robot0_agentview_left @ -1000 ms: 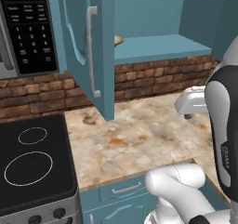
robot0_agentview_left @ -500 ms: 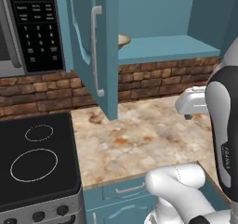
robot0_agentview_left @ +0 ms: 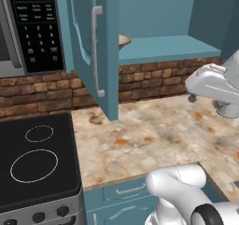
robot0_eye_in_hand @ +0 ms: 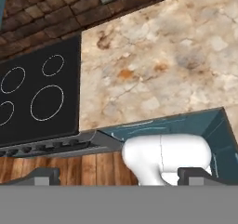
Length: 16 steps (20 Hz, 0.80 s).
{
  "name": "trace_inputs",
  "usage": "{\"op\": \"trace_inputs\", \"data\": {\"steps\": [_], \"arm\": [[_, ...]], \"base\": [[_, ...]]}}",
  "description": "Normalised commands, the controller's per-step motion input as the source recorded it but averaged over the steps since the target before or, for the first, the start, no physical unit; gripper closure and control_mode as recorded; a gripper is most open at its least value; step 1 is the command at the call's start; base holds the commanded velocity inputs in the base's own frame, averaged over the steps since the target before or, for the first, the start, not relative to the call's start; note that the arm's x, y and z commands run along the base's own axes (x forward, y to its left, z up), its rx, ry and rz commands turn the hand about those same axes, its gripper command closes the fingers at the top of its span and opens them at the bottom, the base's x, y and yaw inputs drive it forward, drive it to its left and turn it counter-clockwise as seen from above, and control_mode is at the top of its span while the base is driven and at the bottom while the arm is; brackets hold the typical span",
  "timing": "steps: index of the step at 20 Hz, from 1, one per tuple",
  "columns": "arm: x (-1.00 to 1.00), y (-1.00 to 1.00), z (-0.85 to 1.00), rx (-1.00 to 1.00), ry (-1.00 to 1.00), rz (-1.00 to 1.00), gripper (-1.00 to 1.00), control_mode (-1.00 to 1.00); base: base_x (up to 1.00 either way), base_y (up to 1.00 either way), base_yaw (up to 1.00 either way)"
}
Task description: Pick up the bowls from the cabinet and place each bowl in front of a stool on the dining counter.
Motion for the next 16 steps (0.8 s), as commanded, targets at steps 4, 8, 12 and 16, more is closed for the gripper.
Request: {"op": "trace_inputs", "data": {"steps": [4,8,12,16], "arm": [[0.35,0.14,0.63,0.32,0.00,0.00,-1.00,-1.00],[0.48,0.22,0.66,0.21,0.00,-0.04,-1.00,-1.00],[0.59,0.17,0.28,0.13,0.00,-0.10,-1.00,-1.00],[0.66,0.28,-0.09,0.00,0.00,-0.17,-1.00,-1.00]], "base": [[0.00,0.00,0.00],[0.00,0.00,0.00],[0.00,0.00,0.00],[0.00,0.00,0.00]]}}
